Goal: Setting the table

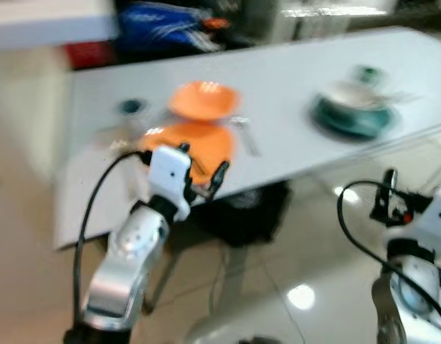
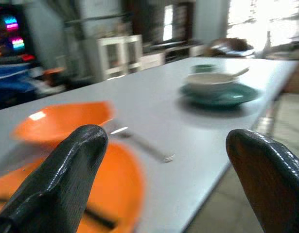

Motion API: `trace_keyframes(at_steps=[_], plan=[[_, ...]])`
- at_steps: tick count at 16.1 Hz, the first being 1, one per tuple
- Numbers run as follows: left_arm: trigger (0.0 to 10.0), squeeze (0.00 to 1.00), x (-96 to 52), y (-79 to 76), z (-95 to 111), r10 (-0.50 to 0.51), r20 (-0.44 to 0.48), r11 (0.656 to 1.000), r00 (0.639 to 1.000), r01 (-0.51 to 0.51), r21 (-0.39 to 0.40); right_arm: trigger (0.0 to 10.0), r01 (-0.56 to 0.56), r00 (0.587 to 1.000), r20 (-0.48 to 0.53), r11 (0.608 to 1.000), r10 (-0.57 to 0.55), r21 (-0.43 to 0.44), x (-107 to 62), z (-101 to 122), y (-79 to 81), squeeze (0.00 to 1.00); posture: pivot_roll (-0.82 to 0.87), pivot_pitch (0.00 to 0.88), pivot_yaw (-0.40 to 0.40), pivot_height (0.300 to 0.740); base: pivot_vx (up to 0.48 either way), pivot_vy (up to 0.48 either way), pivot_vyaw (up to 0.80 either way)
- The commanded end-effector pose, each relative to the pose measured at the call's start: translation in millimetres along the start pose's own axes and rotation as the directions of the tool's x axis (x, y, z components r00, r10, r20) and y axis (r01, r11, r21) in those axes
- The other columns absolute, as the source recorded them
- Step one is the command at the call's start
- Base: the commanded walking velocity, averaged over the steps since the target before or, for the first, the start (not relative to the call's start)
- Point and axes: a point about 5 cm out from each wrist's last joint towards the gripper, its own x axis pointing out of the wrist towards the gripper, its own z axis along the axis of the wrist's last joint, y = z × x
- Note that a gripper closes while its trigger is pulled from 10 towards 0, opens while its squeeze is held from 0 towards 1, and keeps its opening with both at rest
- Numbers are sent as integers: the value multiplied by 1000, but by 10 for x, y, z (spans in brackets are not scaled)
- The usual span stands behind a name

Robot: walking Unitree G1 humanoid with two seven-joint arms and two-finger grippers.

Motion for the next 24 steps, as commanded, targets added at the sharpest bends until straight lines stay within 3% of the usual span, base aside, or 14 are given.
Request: trace_keyframes(at_steps=[1,3,4,5,7,8,9,10,11,13,14,19,24], plan=[[10000,0,-21,90,-67,68,-18,997,998,-67,45,10000,2,1000,-3,1000,-2,9,42,1,42,0,11,0,-55,740,0,0,-800],[10000,0,-47,184,-125,180,-48,983,983,-178,31,10000,1,1000,31,1000,0,-21,104,9,78,0,28,0,-73,740,0,0,-800],[10000,0,-60,252,-96,279,11,960,960,-279,23,10000,-58,998,-3,998,58,8,113,-24,149,0,33,0,-82,740,0,0,-800],[10000,0,-78,266,-104,297,13,955,955,-297,12,10000,-72,997,-5,997,72,1,109,-35,173,0,33,0,-84,740,0,0,-800],[10000,0,-93,260,-114,282,16,959,959,-282,-8,10000,-82,996,-39,997,82,17,84,-88,194,0,36,0,-85,740,0,0,-800],[10000,0,-78,218,-83,248,35,968,968,-249,11,10000,-34,996,-80,988,46,154,51,-139,166,0,34,0,-75,740,0,0,-800],[10000,0,-71,202,-81,230,31,973,973,-231,5,10000,-13,995,-93,983,31,183,42,-151,152,0,33,0,-73,740,0,0,-800],[10000,0,-53,116,-79,110,-2,992,994,-110,-53,10000,6,991,-130,985,17,172,20,-189,137,0,28,0,-68,740,0,0,-800],[10000,0,-33,43,-34,24,26,999,999,-23,-45,10000,-13,991,-128,990,31,140,1,-191,141,0,26,0,-64,740,281,0,-781],[10000,0,12,-23,12,-39,48,999,998,39,7,10000,-88,988,-119,991,100,98,-8,-184,189,0,10,10,-48,740,414,0,-781],[10000,0,66,-57,21,-82,46,996,996,80,37,10000,-185,973,-129,981,192,65,-4,-211,240,0,-7,23,-33,740,442,0,-788],[10000,0,177,9,10,-80,36,997,996,80,17,10000,-198,971,-124,979,203,50,55,-185,197,0,-22,50,-8,740,476,0,-800],[10000,0,222,-27,17,-105,40,994,994,104,19,10000,-208,973,-96,977,211,36,104,-143,216,0,-18,65,-8,740,480,0,-800]])
